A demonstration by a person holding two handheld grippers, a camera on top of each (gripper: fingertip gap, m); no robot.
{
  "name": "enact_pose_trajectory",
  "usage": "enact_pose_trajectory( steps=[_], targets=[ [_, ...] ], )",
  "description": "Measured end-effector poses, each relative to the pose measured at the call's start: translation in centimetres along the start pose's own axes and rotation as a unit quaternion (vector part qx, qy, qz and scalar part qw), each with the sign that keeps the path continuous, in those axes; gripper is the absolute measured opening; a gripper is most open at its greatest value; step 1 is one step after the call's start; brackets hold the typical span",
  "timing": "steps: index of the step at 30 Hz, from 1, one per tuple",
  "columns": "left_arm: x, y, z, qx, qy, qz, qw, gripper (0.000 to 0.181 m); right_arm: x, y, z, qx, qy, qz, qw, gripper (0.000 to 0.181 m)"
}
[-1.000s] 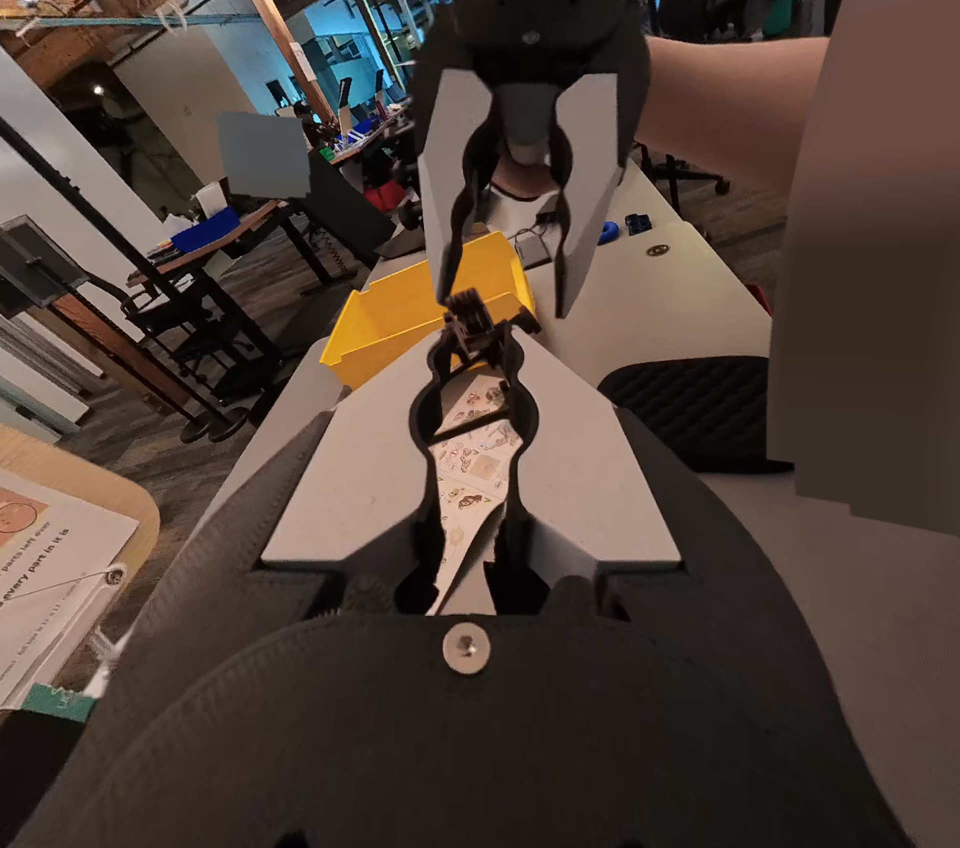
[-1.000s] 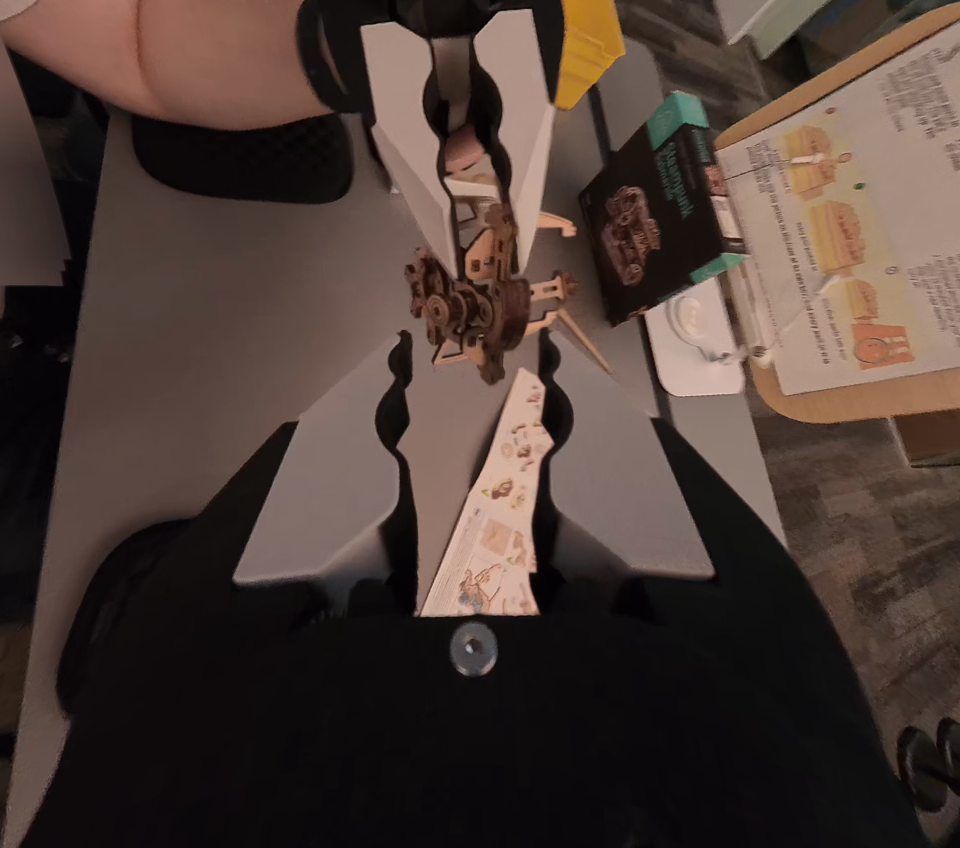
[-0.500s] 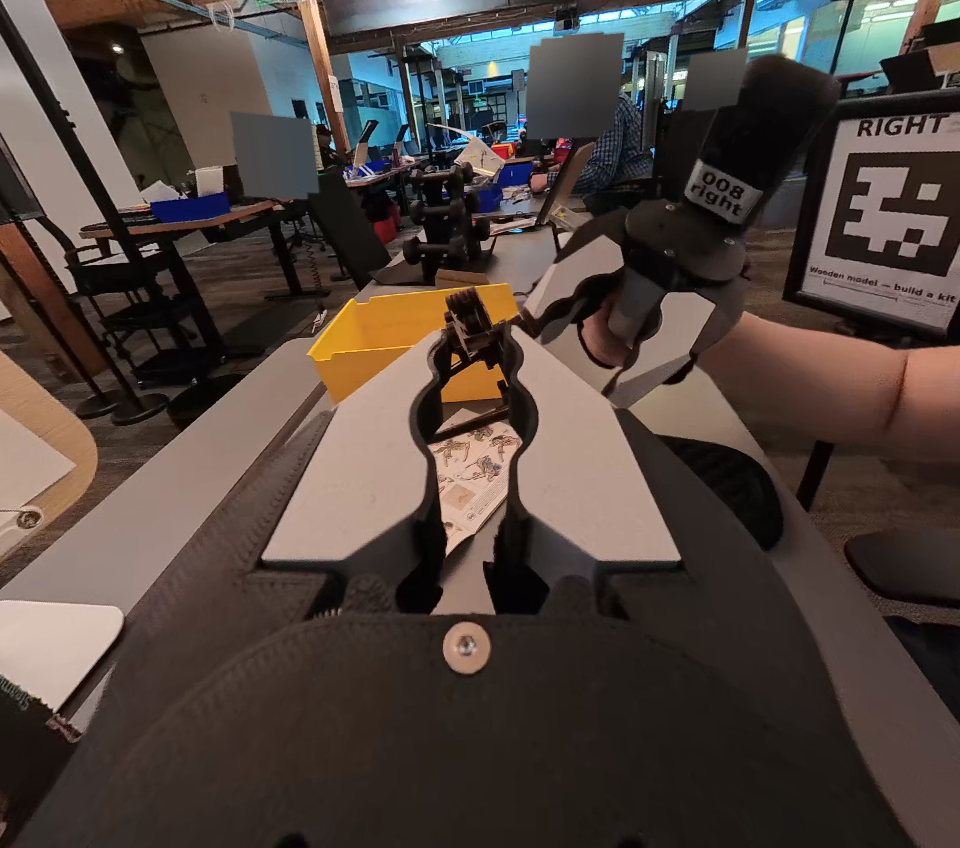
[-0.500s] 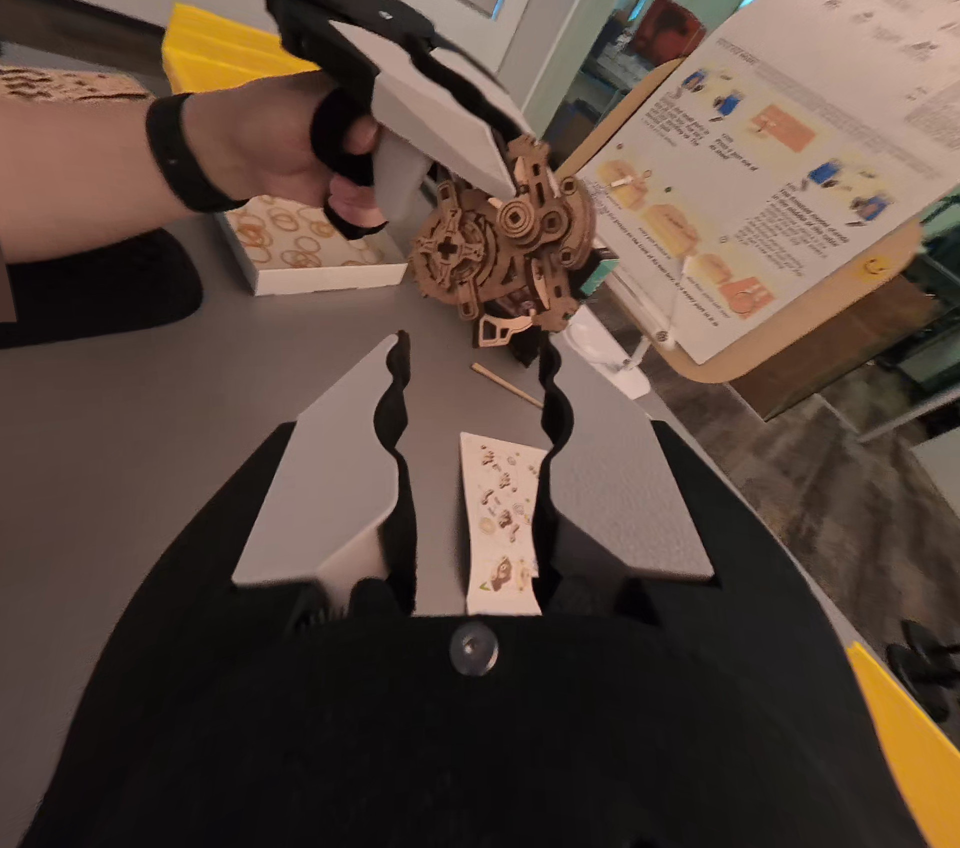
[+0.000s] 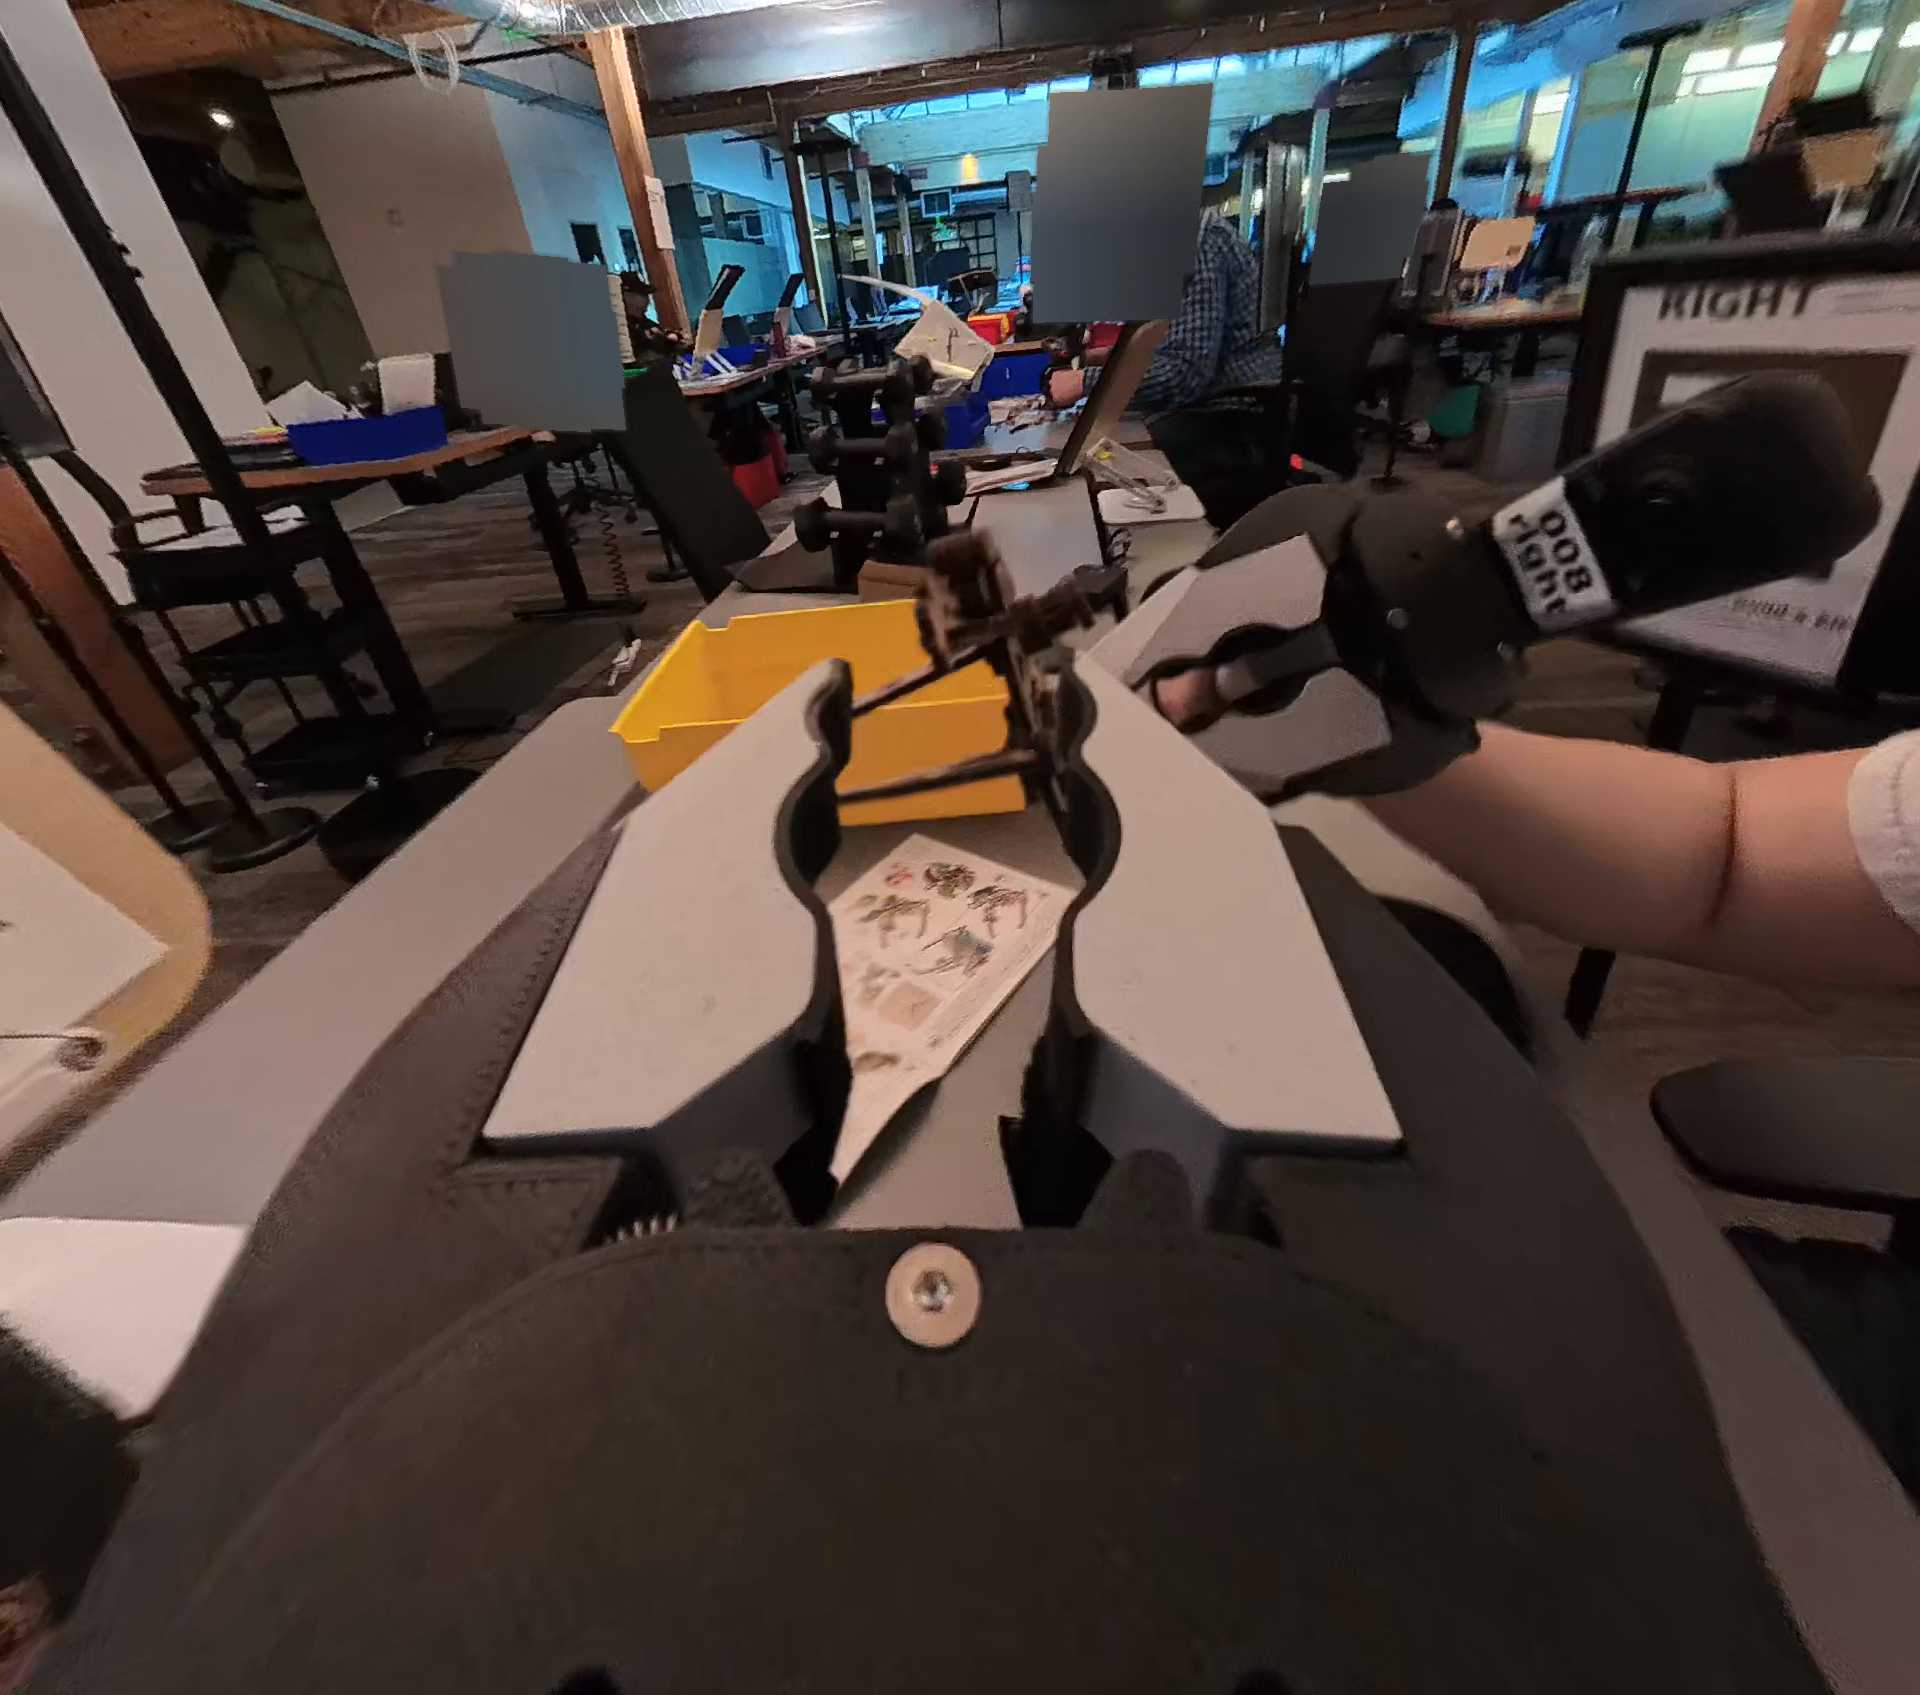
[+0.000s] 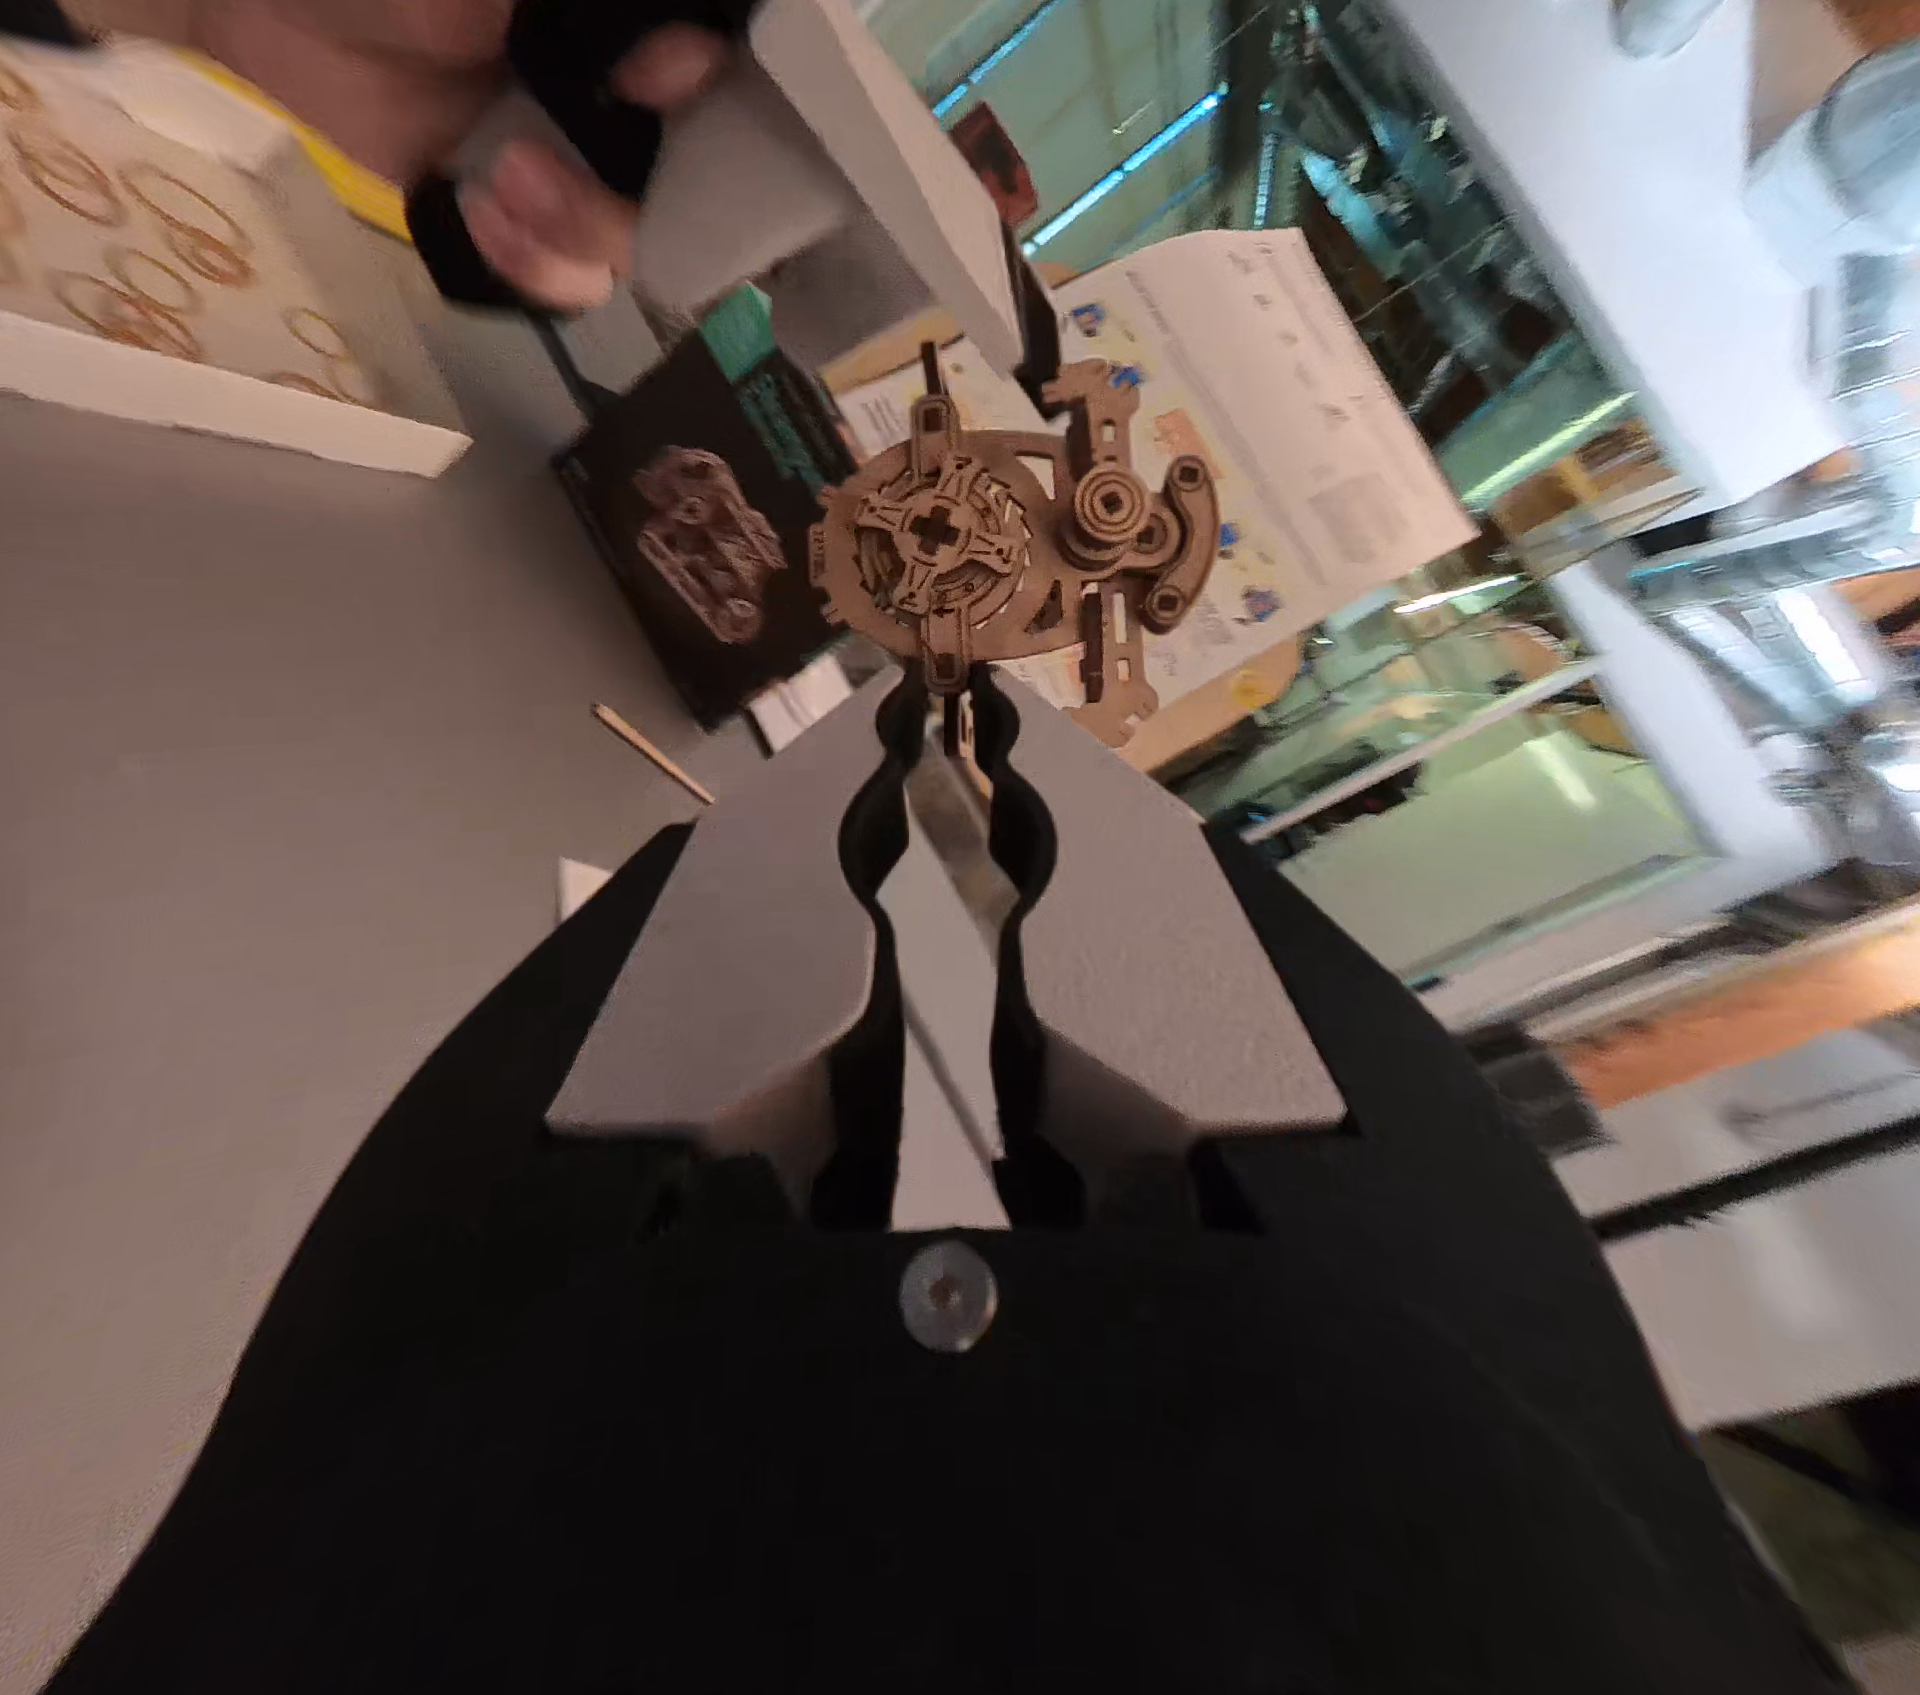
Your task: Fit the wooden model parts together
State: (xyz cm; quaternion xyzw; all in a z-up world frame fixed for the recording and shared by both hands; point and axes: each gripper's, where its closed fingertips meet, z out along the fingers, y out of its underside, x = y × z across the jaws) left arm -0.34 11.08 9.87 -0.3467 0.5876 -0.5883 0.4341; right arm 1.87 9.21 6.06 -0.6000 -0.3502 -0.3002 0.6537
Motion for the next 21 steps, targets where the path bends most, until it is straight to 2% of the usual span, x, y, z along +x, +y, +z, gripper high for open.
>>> enact_pose_trajectory(
  steps=[3,6,8,11,15,18,21],
  targets=[
    [0.1,0.0,-1.9,-0.042,-0.025,0.116,0.992,0.036,0.5,0.2,-0.4,-0.027,0.015,-0.057,0.998,0.006],
    [2.0,-0.2,-2.0,-0.066,-0.04,0.247,0.966,0.028,0.8,0.2,-0.6,-0.044,0.015,-0.1,0.994,0.006],
    [3.5,0.1,-1.2,-0.077,-0.046,0.339,0.937,0.022,1.0,0.4,-0.6,-0.06,0.009,-0.124,0.99,0.006],
    [3.4,1.2,-0.1,-0.115,-0.099,0.458,0.876,0.02,0.5,0.6,-0.9,-0.072,-0.023,-0.141,0.987,0.006],
    [3.4,3.3,0.7,-0.162,-0.091,0.485,0.855,0.017,0.5,0.6,-1.4,-0.084,-0.032,-0.162,0.983,0.006],
    [3.2,3.5,0.8,-0.164,-0.095,0.487,0.852,0.014,0.3,0.5,-1.8,-0.084,-0.049,-0.164,0.982,0.006],
    [2.9,4.1,0.9,-0.181,-0.098,0.505,0.838,0.005,0.4,0.6,-2.0,-0.083,-0.054,-0.176,0.979,0.007]
  ],
)
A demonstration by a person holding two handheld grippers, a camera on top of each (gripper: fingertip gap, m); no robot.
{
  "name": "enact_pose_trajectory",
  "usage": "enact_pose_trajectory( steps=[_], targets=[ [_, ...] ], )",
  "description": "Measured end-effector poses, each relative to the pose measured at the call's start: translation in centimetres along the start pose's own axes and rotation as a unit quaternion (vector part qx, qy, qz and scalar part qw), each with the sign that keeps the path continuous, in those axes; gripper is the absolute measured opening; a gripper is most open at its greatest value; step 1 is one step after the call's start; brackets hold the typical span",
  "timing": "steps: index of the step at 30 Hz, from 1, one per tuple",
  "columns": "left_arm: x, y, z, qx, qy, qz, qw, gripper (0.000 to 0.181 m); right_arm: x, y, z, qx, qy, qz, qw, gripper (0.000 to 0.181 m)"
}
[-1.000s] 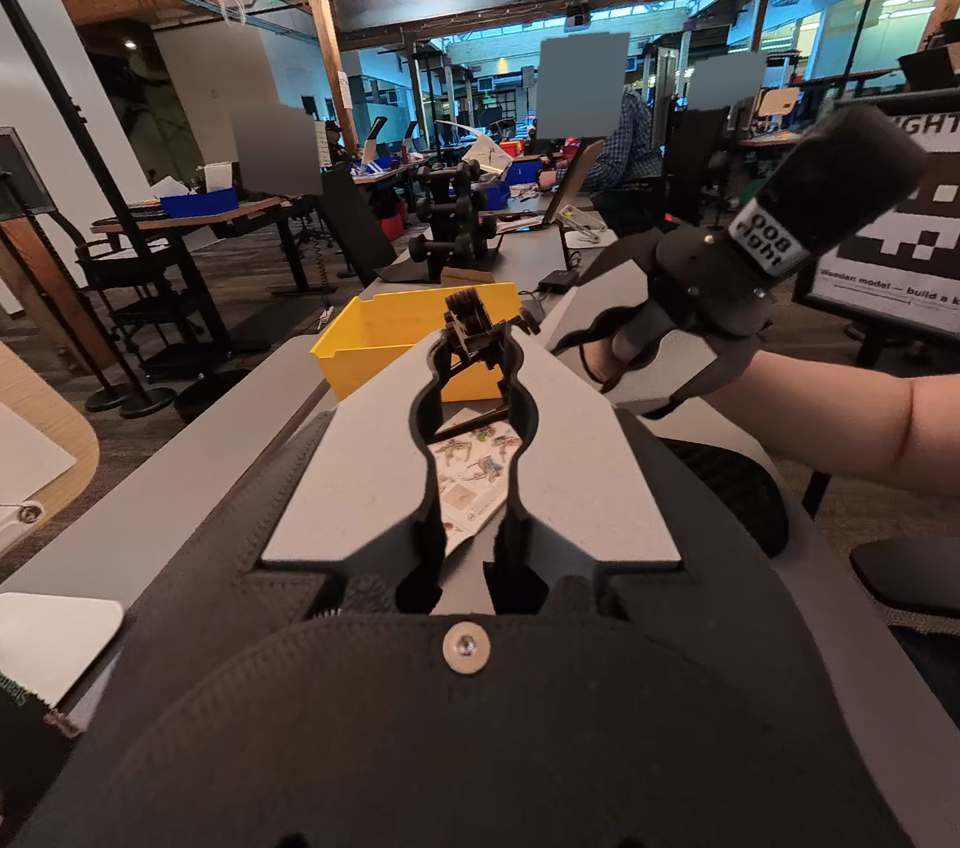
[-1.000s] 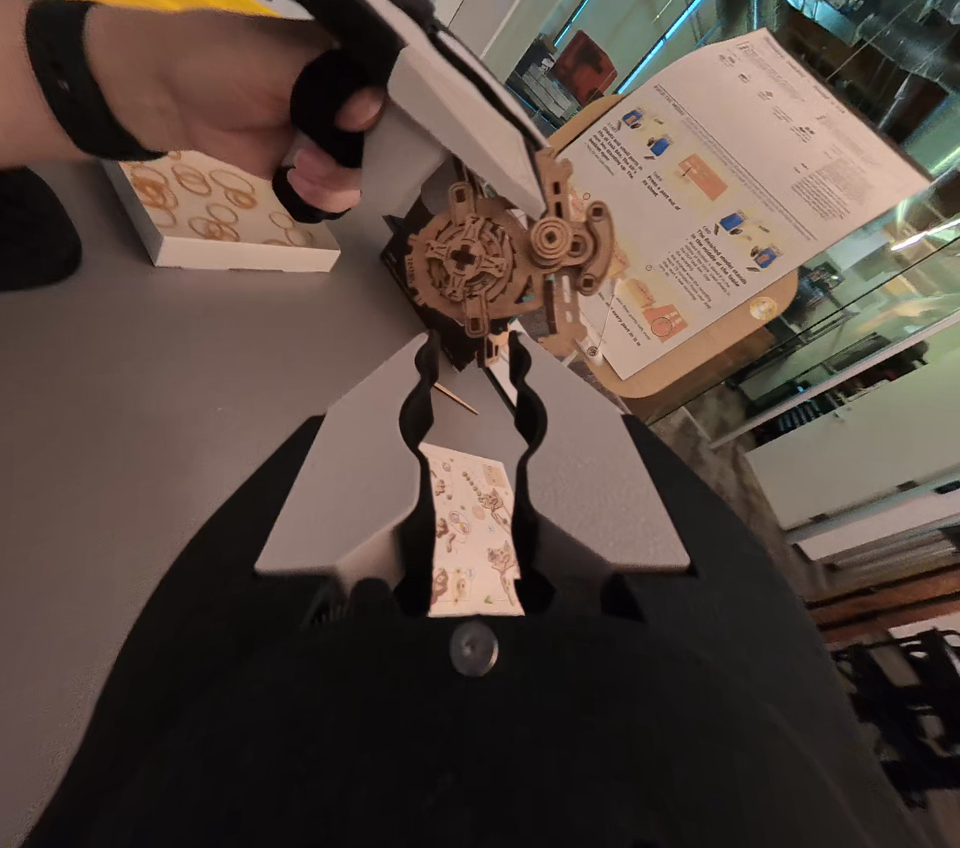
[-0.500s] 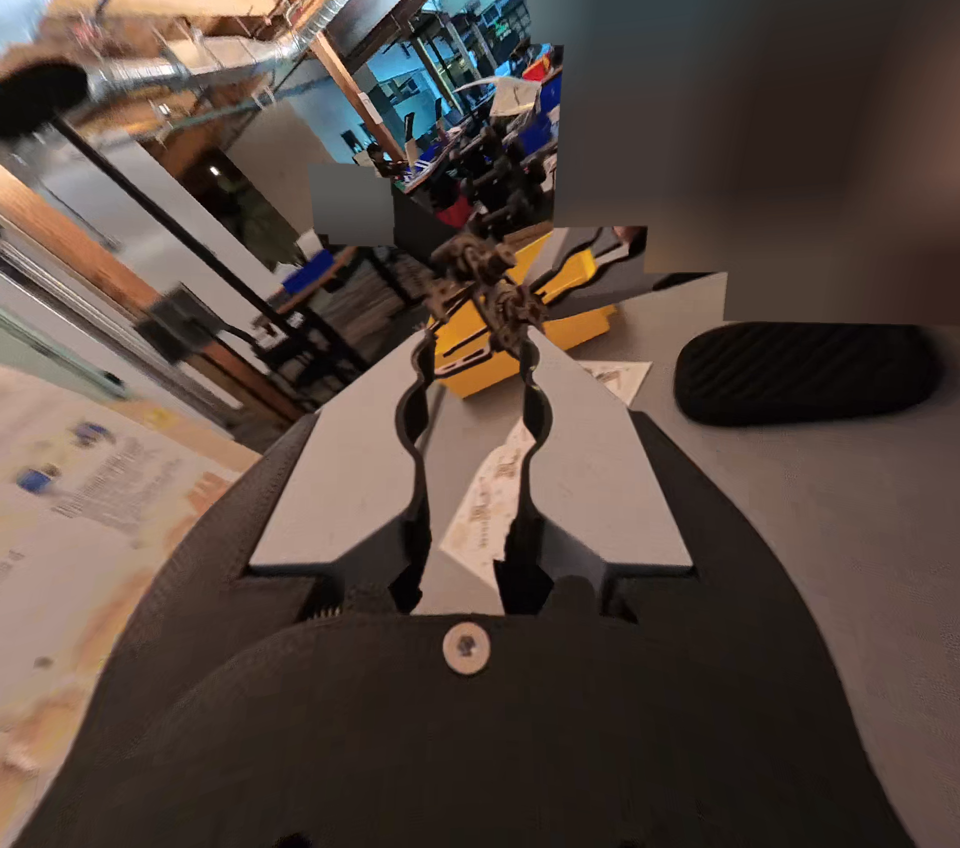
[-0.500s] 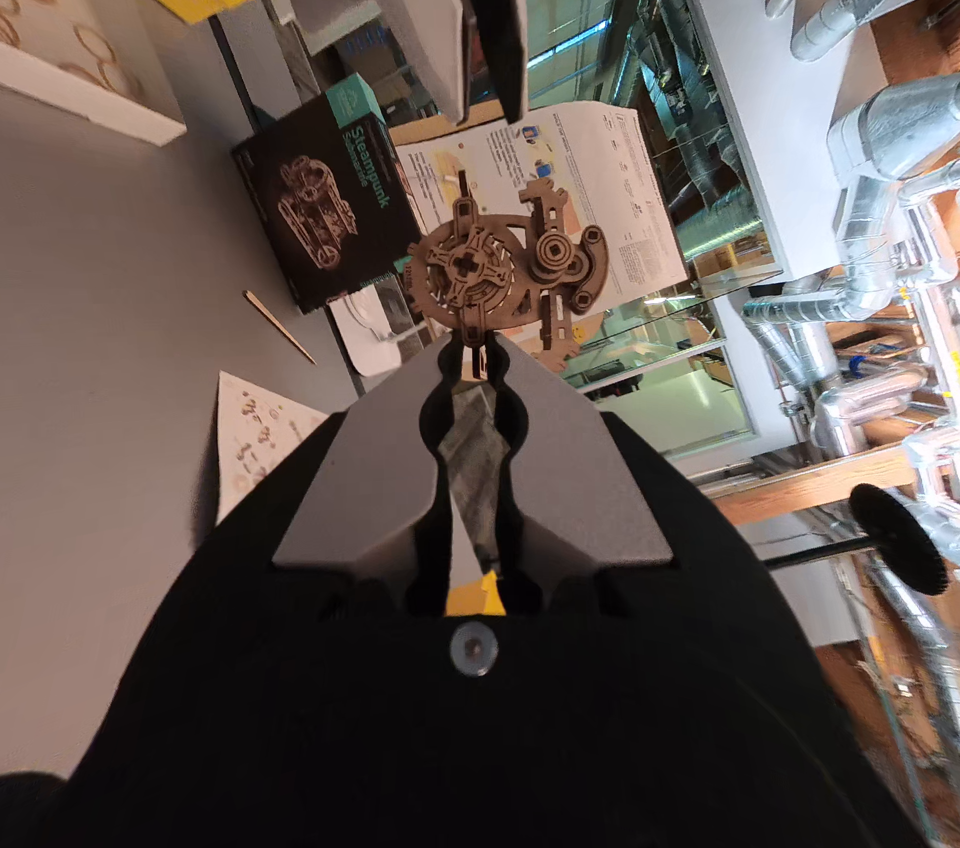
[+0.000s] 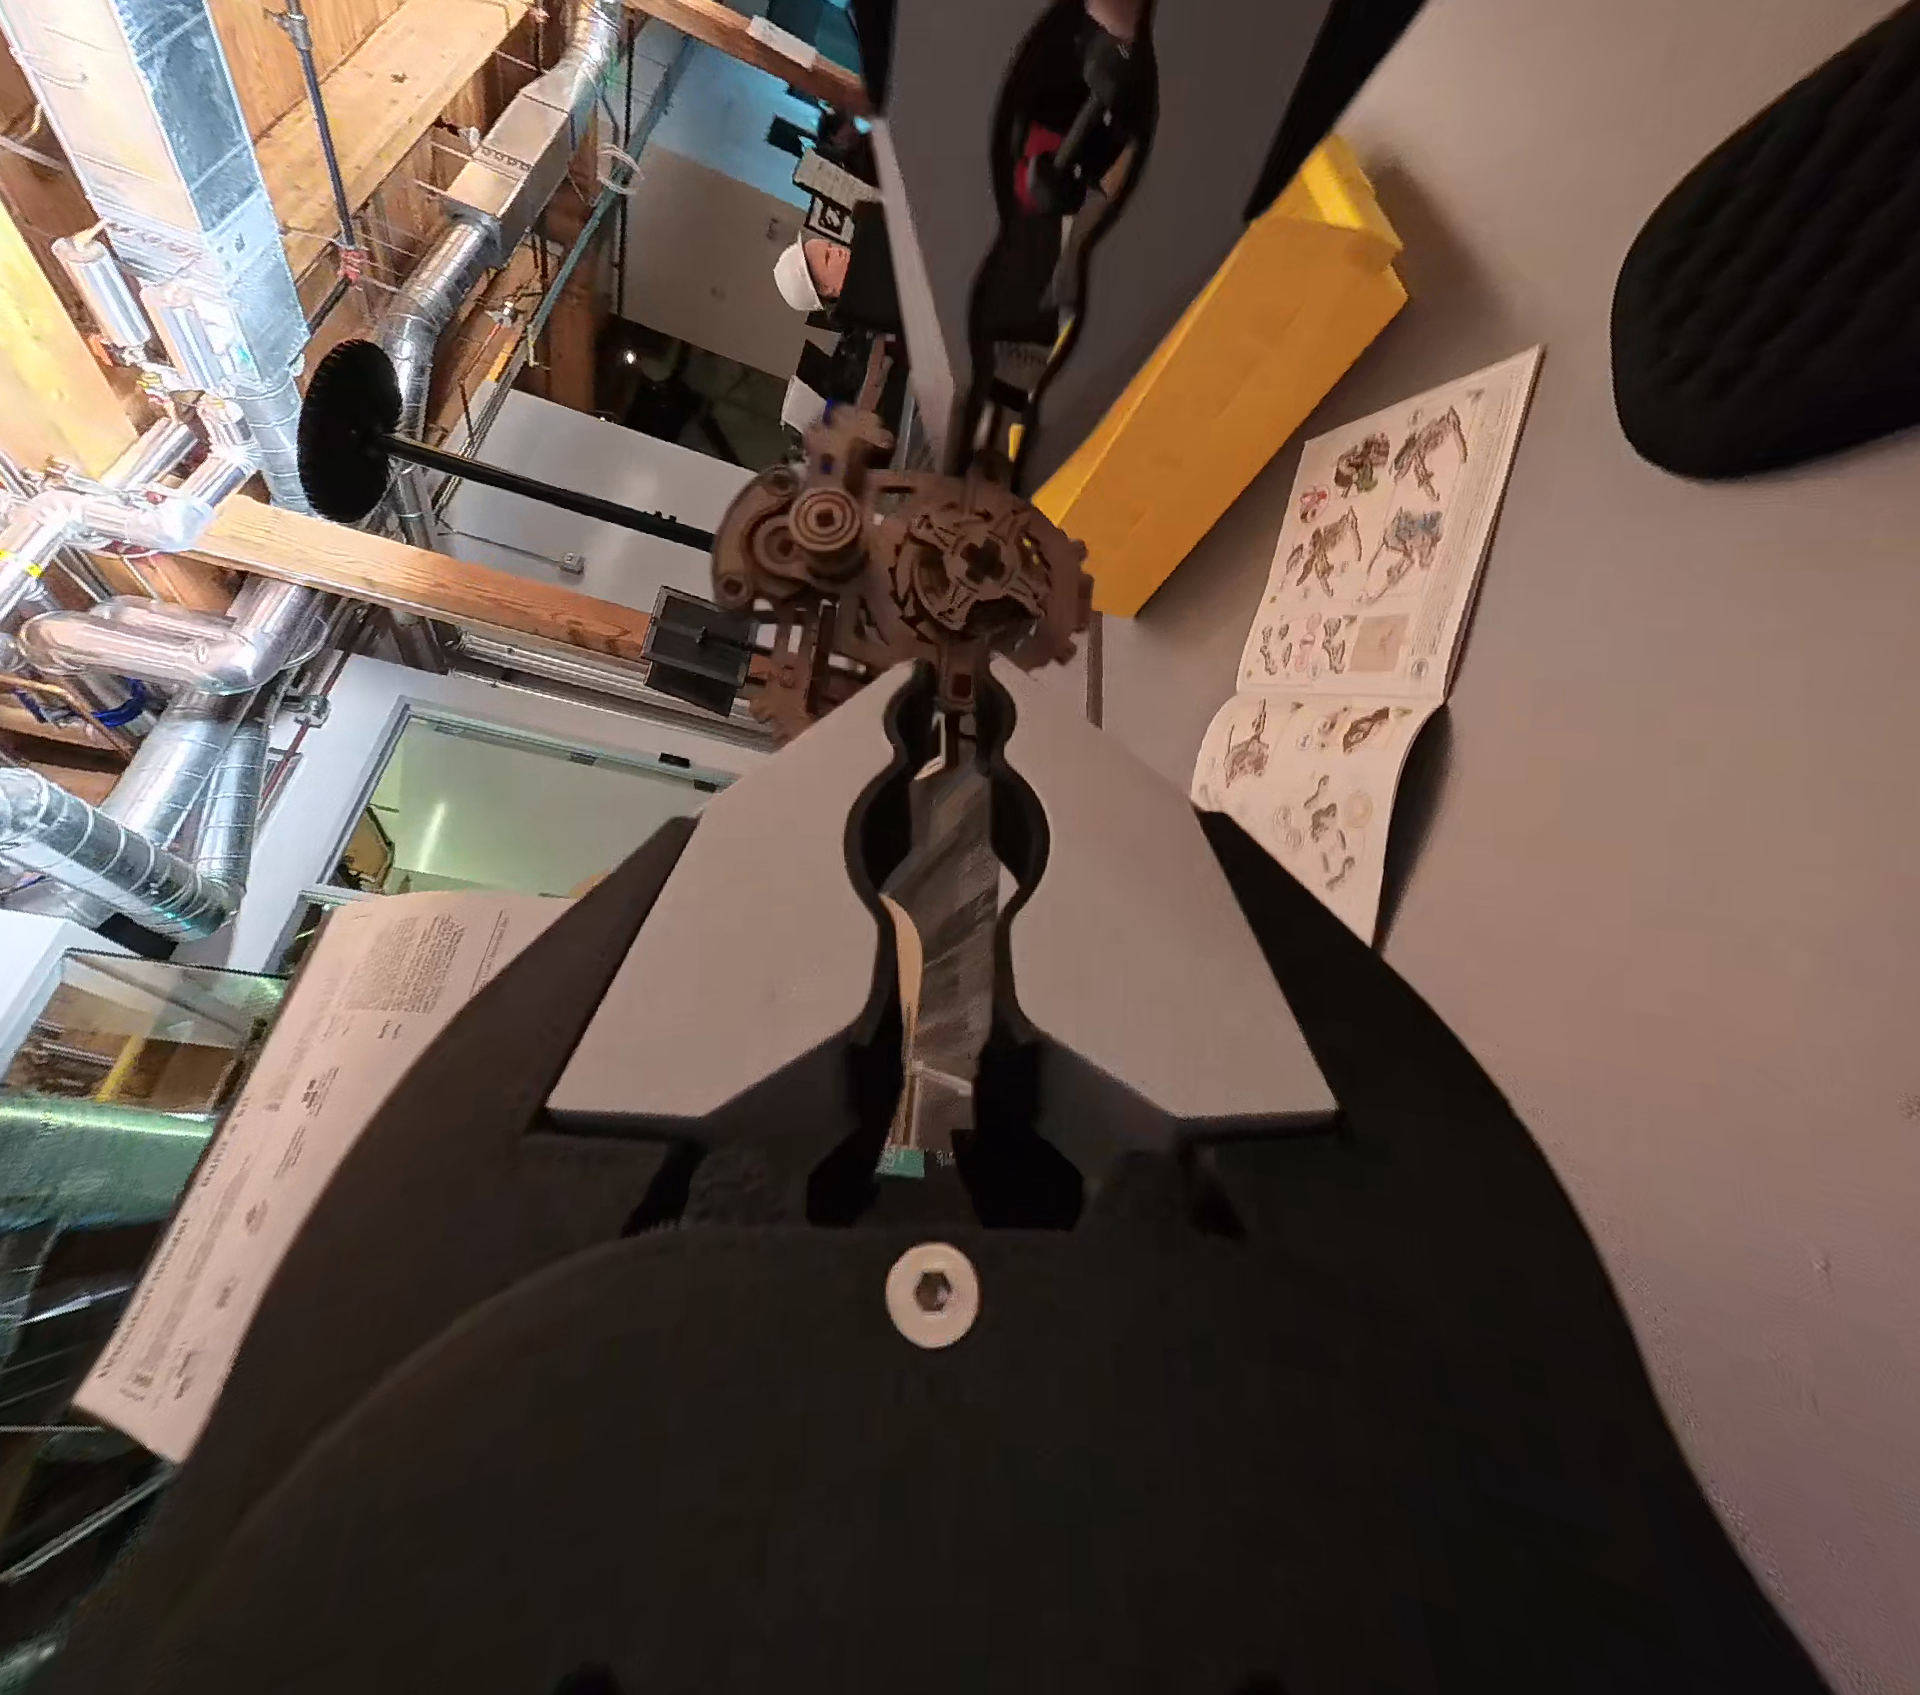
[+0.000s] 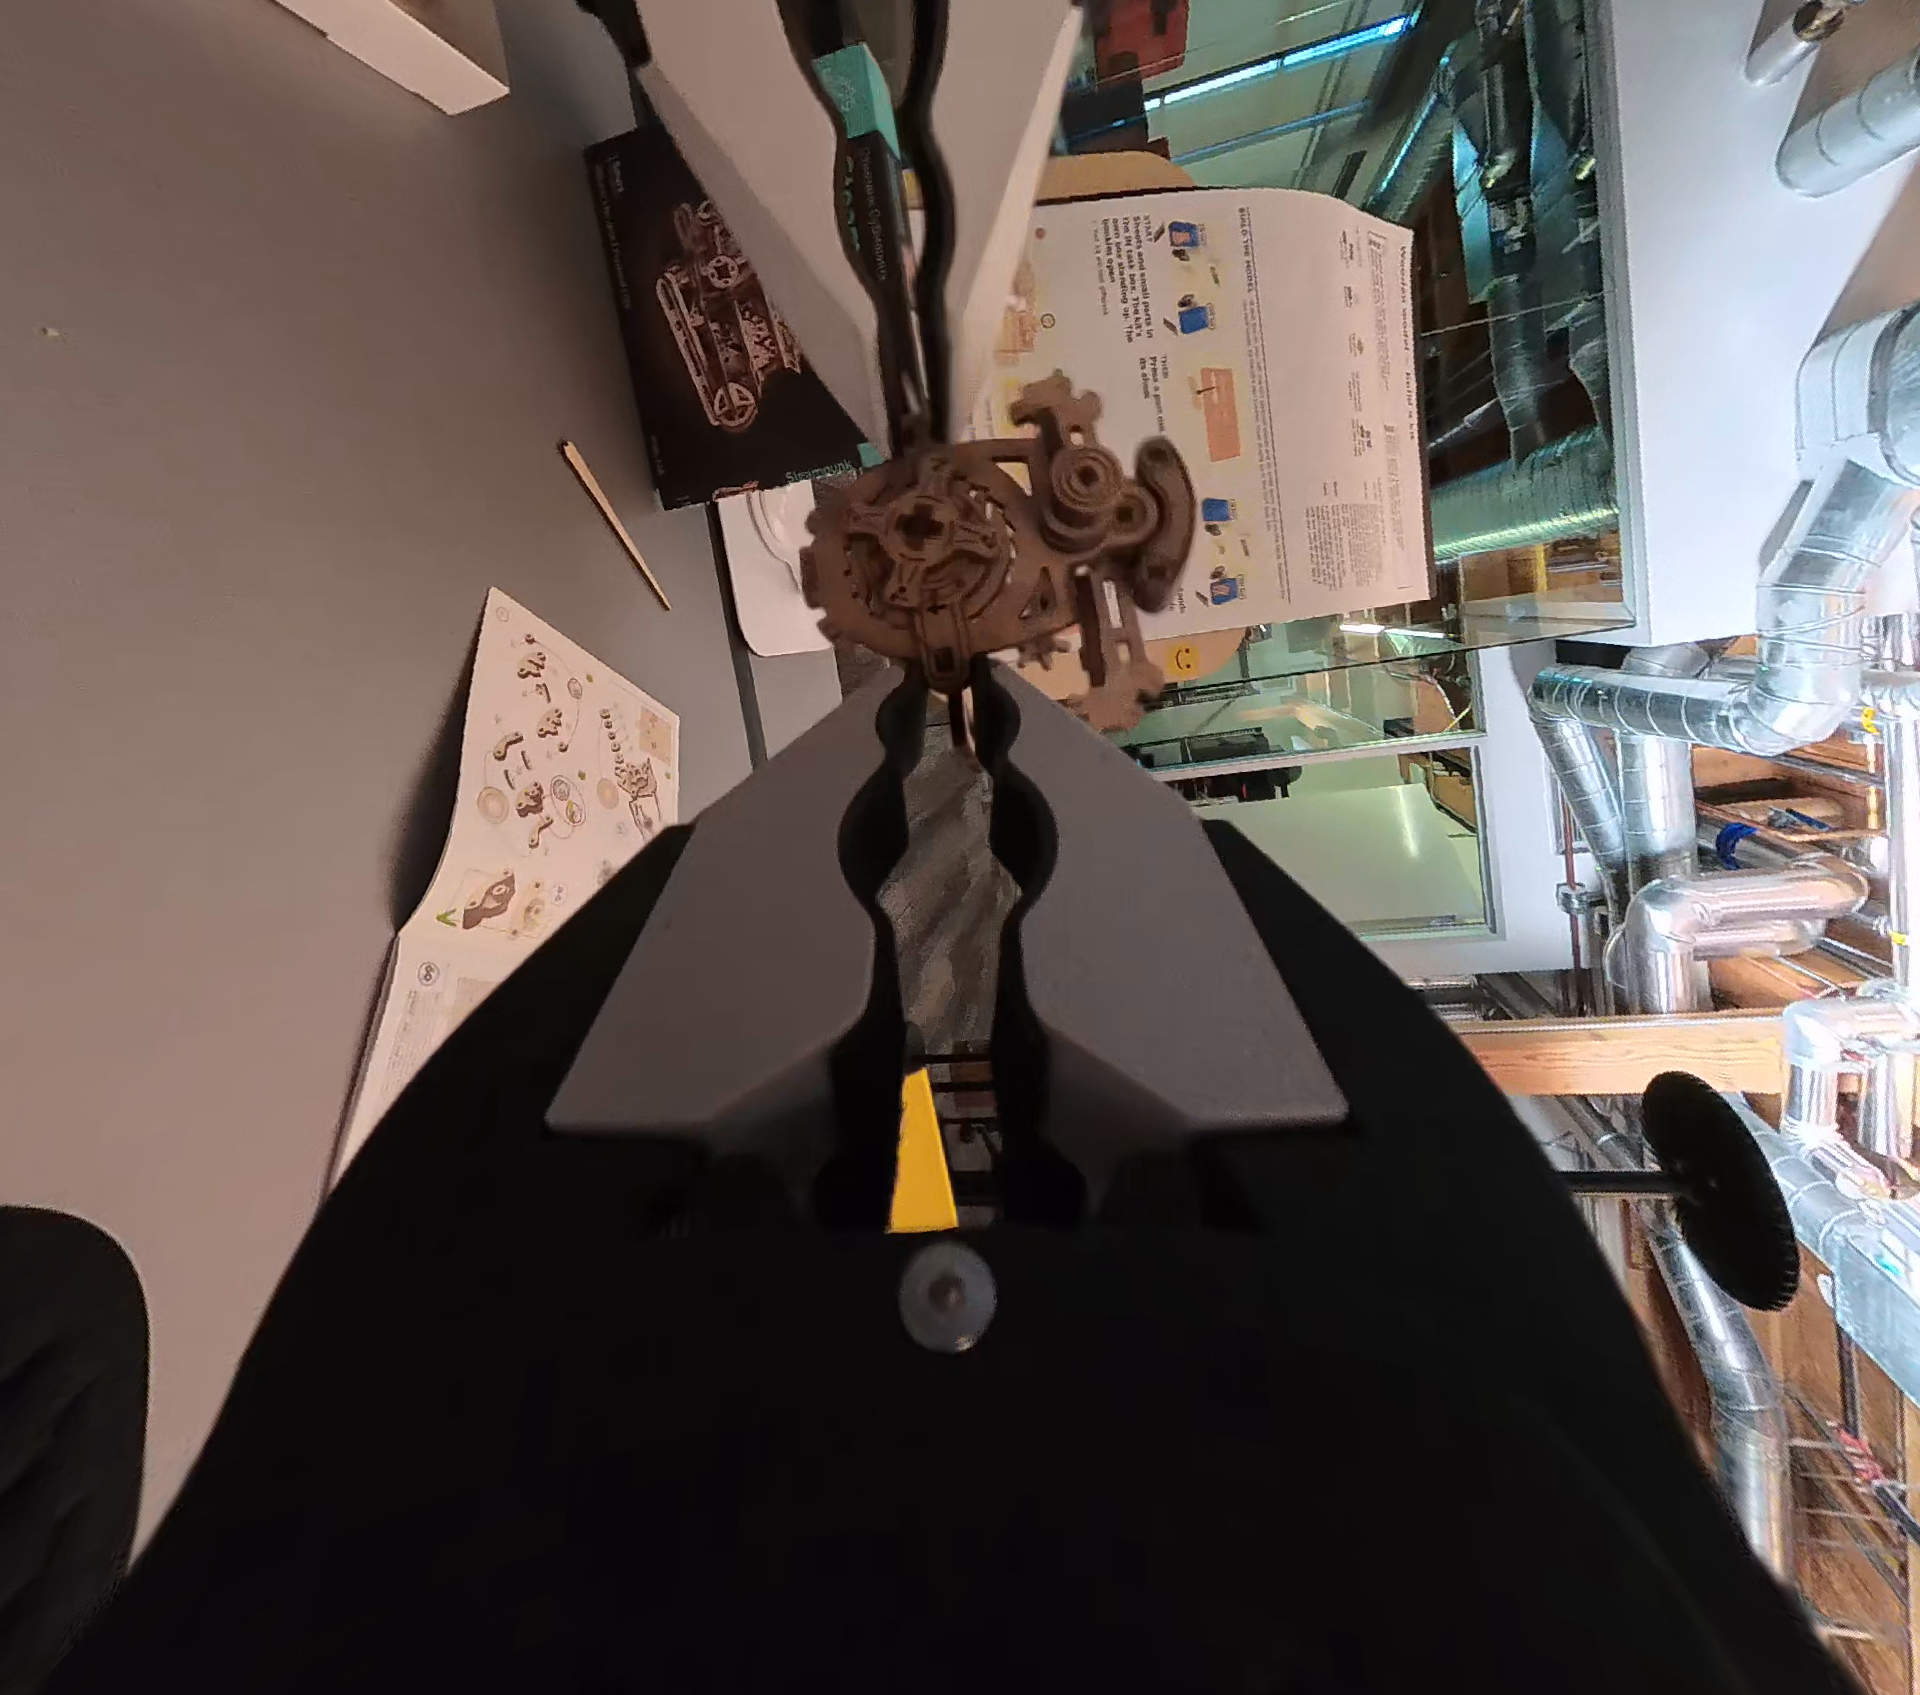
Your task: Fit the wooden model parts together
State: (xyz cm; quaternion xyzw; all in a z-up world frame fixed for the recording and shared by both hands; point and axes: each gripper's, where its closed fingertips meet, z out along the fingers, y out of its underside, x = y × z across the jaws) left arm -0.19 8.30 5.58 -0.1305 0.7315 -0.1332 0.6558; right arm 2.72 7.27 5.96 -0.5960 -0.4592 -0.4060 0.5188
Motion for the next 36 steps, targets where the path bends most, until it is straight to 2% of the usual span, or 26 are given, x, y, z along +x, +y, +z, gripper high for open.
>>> enact_pose_trajectory(
  steps=[7,11,14,15,20,26,36],
  targets=[
    [0.6,0.2,0.2,-0.013,0.009,0.025,1.0,0.0,-0.3,0.5,0.3,-0.006,-0.006,-0.025,1.0,0.007],
    [-0.1,-0.8,-0.3,0.013,-0.012,0.027,0.999,0.0,-0.4,0.7,0.4,0.001,-0.013,-0.008,1.0,0.006],
    [-0.4,0.4,-0.7,-0.019,-0.007,0.025,0.999,0.016,0.2,0.7,0.0,0.013,-0.001,0.001,1.0,0.006],
    [-0.4,0.6,-0.8,-0.024,-0.003,0.021,0.999,0.016,0.4,0.7,-0.2,0.015,-0.001,0.009,1.0,0.006],
    [0.5,0.6,-0.3,-0.03,0.006,0.043,0.999,0.014,0.6,0.5,-0.9,0.034,-0.008,0.025,0.999,0.007],
    [1.3,0.3,0.3,-0.032,0.009,0.073,0.997,0.002,-0.4,0.0,-1.6,0.055,-0.026,0.013,0.998,0.006],
    [2.3,0.3,0.1,-0.03,0.036,0.096,0.994,0.001,-1.1,-0.2,-1.9,0.07,-0.053,0.008,0.996,0.006]
  ],
)
